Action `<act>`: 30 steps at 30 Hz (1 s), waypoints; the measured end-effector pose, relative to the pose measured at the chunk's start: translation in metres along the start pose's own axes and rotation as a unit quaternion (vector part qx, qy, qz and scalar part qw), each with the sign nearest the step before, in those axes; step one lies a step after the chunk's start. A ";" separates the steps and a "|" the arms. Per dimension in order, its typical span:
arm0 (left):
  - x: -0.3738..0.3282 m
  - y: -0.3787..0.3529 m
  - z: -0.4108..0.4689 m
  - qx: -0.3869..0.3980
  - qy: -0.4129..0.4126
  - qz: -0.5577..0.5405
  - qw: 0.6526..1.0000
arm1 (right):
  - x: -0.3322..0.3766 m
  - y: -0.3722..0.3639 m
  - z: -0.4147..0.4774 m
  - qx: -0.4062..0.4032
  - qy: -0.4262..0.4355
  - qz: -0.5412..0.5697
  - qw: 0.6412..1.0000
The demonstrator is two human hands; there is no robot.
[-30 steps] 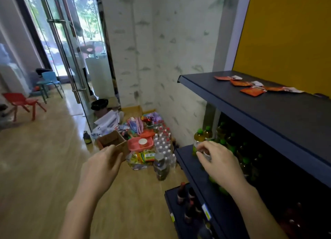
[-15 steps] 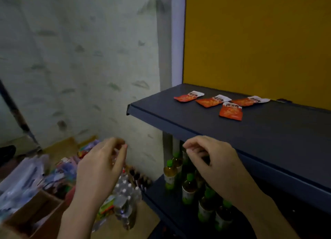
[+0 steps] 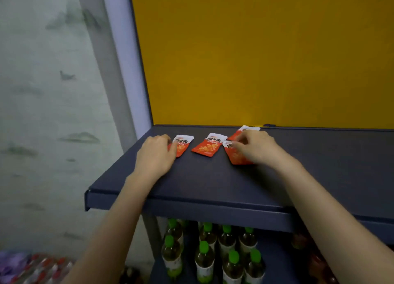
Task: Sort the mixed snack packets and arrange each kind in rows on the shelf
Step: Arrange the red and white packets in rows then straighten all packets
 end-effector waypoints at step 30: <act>-0.069 -0.059 0.090 0.196 0.044 -0.337 0.920 | -0.063 0.017 0.090 -0.090 -0.127 0.247 0.957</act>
Point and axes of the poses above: each hand's wrist, its own z-axis towards the middle knuckle, its own y-axis out of the back of the hand, x = y × z, the point moved 7 cm from there along z, towards the middle knuckle, and after that the axes turned 7 degrees about x, right-handed, at the moved point
